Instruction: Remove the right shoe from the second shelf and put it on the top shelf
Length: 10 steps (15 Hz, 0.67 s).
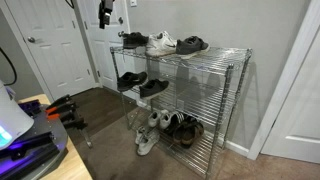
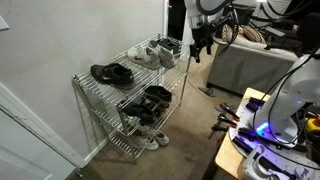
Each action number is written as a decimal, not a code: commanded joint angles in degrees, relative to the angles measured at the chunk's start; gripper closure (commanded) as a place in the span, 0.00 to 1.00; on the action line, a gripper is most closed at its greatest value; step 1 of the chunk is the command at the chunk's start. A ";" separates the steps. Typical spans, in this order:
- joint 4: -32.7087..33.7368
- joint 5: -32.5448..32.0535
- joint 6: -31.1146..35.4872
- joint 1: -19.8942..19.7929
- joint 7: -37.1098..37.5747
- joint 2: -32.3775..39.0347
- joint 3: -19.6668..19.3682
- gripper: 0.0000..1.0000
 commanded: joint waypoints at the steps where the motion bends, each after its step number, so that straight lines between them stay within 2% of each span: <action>1: 0.09 -0.12 -0.10 1.11 0.11 0.04 -1.07 0.00; 5: 0.09 -0.12 -0.10 1.11 0.11 0.04 -1.07 0.00; 10: -8.46 -0.05 13.04 1.10 -0.01 -5.22 -2.19 0.00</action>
